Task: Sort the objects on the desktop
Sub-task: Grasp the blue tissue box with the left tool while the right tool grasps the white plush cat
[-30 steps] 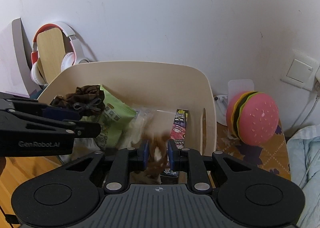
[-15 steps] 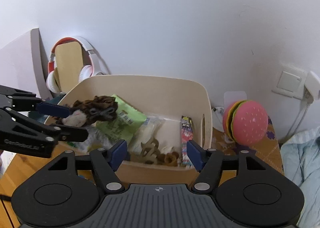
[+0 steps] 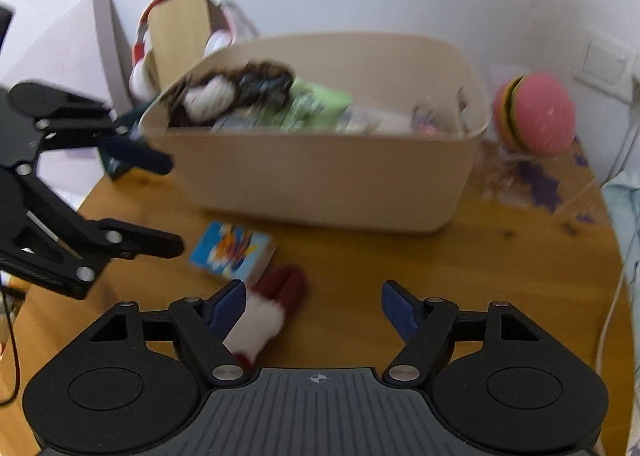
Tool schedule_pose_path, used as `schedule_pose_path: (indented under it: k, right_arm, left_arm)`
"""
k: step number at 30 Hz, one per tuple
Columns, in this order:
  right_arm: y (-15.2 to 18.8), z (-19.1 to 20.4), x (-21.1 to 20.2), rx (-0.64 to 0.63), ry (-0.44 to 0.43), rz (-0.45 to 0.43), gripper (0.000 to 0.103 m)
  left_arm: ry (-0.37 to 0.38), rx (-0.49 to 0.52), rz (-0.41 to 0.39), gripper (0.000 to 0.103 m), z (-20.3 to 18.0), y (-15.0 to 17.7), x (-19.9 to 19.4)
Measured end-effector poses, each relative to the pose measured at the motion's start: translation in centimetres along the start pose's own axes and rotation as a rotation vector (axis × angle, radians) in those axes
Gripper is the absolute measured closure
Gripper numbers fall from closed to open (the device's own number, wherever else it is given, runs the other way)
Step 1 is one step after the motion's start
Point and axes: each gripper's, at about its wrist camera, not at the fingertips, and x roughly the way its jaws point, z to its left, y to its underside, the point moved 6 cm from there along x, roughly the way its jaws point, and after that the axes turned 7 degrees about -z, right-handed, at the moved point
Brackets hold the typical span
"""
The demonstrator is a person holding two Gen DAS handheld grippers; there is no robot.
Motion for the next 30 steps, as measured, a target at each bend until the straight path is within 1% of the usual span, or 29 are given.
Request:
schedule_pose_path:
  k: [5,9,12,17,22,24,27,30]
  right_arm:
    - [1.6,1.7,0.8,-0.015,-0.021,0.049,0.025]
    - [1.9,2.8,1.7,-0.034,-0.022,0.079,0.025]
    - [1.9,3.4,2.4,-0.045,-0.020,0.095,0.024]
    - [1.5,4.0,3.2,-0.038,-0.026,0.109,0.023]
    - [1.8,4.6,3.8,-0.039,-0.024,0.139,0.023]
    - [2.1,4.7,4.1,-0.045,-0.010,0.153,0.023]
    - [2.6,4.8,4.5,-0.041,-0.003,0.173,0.027]
    - [3.0,4.7,4.2,-0.040,0.001,0.182,0.029]
  left_arm:
    - [0.046,0.136,0.047,0.037,-0.6,1.3,2.5]
    - [0.077,0.203,0.079,0.037,-0.6,2.2,4.2]
    - [0.116,0.243,0.103,0.037,-0.6,2.9,5.2]
    - [0.142,0.313,0.116,0.037,-0.9,3.9,6.4]
    - [0.141,0.348,0.095,0.036,-1.1,4.4,7.2]
    - [0.130,0.353,0.086,0.033,-1.0,4.5,7.5]
    - [0.118,0.314,0.085,0.028,-0.5,4.3,7.9]
    - [0.119,0.283,0.088,0.027,-0.2,4.2,8.4]
